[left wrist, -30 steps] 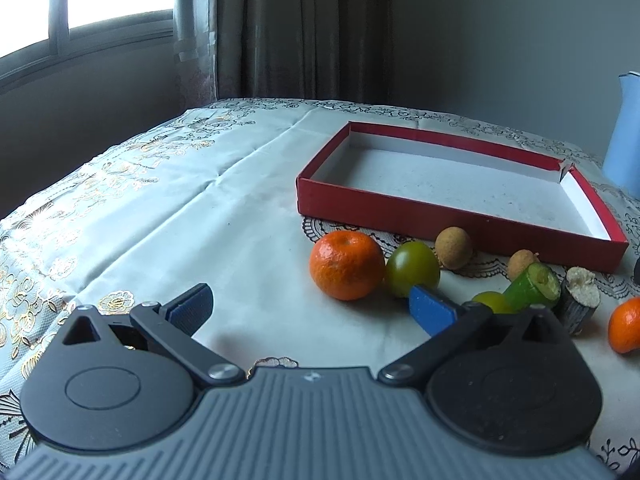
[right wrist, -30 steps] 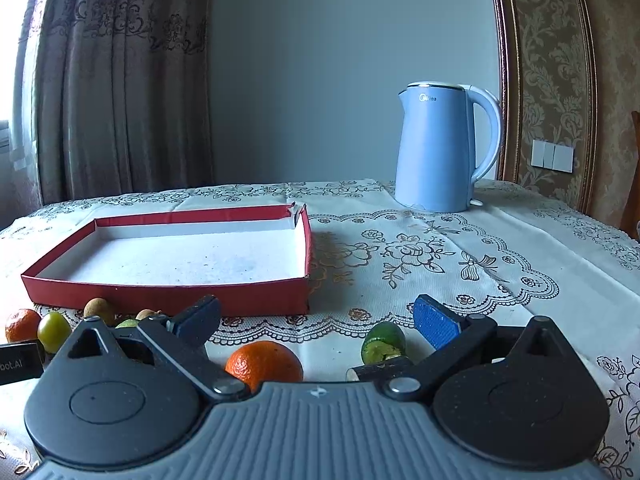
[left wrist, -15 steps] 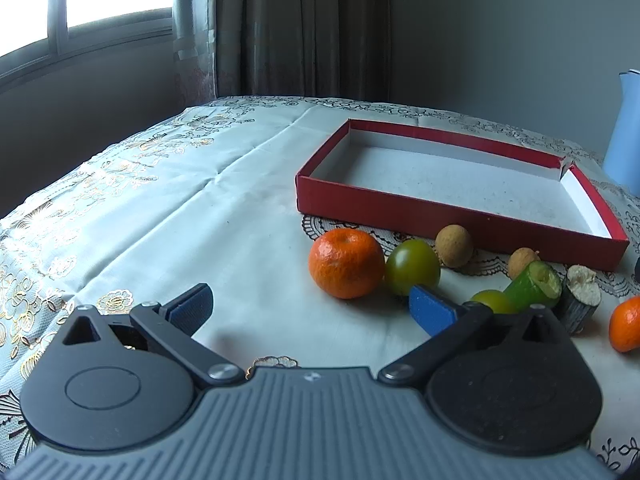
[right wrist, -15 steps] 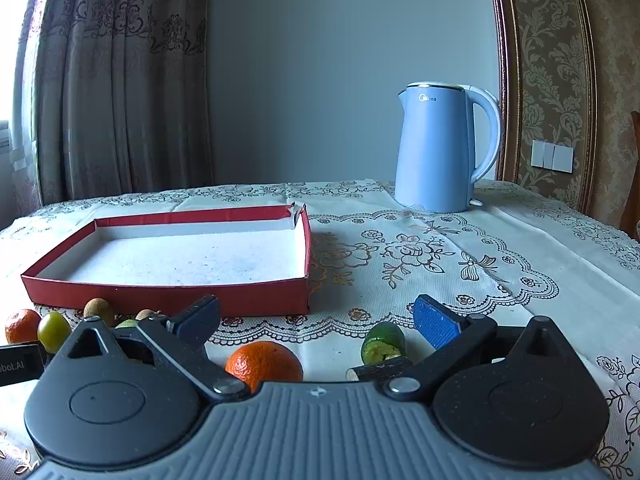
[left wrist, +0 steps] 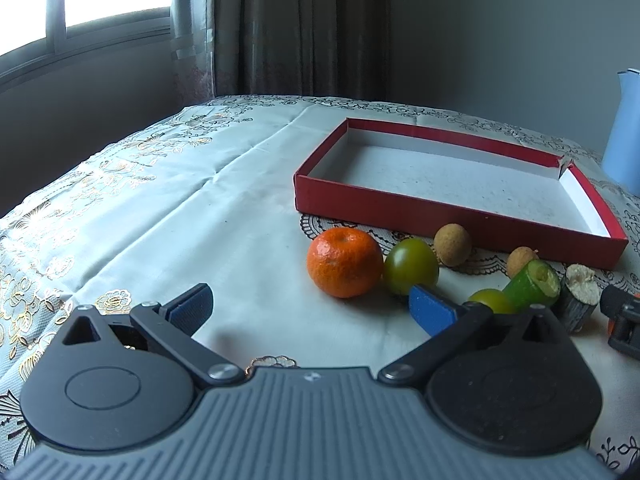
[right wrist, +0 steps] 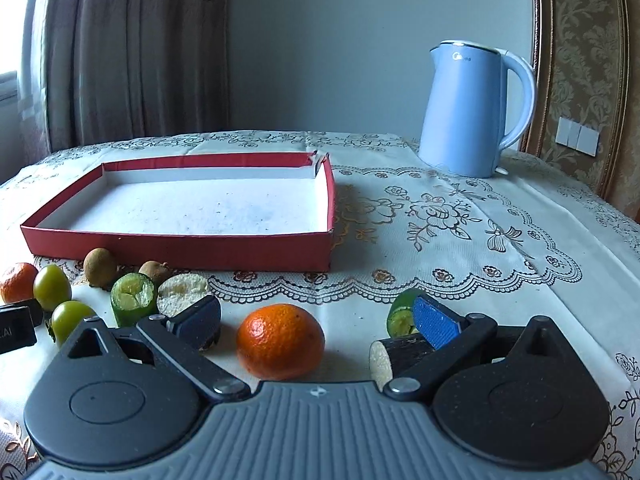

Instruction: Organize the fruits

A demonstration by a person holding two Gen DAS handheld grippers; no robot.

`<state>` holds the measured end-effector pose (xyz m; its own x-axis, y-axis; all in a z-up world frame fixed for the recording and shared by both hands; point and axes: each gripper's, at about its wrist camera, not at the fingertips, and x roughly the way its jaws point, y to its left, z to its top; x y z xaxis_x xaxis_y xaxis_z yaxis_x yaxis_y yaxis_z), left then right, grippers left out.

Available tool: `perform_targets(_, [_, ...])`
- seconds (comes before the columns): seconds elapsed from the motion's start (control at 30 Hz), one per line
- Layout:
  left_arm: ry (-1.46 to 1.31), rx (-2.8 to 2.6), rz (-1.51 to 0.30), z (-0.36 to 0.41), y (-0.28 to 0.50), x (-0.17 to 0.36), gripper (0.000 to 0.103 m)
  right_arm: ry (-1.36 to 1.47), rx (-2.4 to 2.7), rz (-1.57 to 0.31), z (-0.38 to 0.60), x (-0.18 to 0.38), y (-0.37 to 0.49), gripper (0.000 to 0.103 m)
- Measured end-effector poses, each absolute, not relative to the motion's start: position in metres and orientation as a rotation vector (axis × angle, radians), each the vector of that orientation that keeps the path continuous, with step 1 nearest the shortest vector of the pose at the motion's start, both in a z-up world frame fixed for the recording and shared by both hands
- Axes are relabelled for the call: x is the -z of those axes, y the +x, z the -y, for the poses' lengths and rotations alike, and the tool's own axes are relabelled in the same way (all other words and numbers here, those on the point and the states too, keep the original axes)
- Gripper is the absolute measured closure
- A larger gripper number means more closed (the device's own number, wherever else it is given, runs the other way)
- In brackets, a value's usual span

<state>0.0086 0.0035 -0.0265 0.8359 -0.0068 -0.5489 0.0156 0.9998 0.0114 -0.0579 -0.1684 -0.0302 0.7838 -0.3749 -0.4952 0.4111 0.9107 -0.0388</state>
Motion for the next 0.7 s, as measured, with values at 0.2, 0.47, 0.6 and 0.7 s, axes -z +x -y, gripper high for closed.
perform_targets(0.2, [0.015, 0.011, -0.581, -0.0033, 0.0085, 0.0265, 0.000, 0.073, 0.412, -0.532, 0.1685, 0.0313, -0.0568, 0.000])
perform_targets(0.47, [0.012, 0.012, -0.586, -0.0034, 0.0096, 0.0281, 0.000, 0.033, 0.430, -0.562, 0.1663, 0.0318, -0.0508, 0.000])
perform_targets(0.6, [0.005, 0.011, -0.587, -0.0040, 0.0098, 0.0281, 0.000, 0.035, 0.430, -0.559, 0.1660, 0.0322, -0.0523, 0.000])
perform_targets(0.7, [0.002, 0.012, -0.587, -0.0043, 0.0096, 0.0279, 0.000, 0.026, 0.435, -0.565, 0.1646, 0.0323, -0.0520, 0.000])
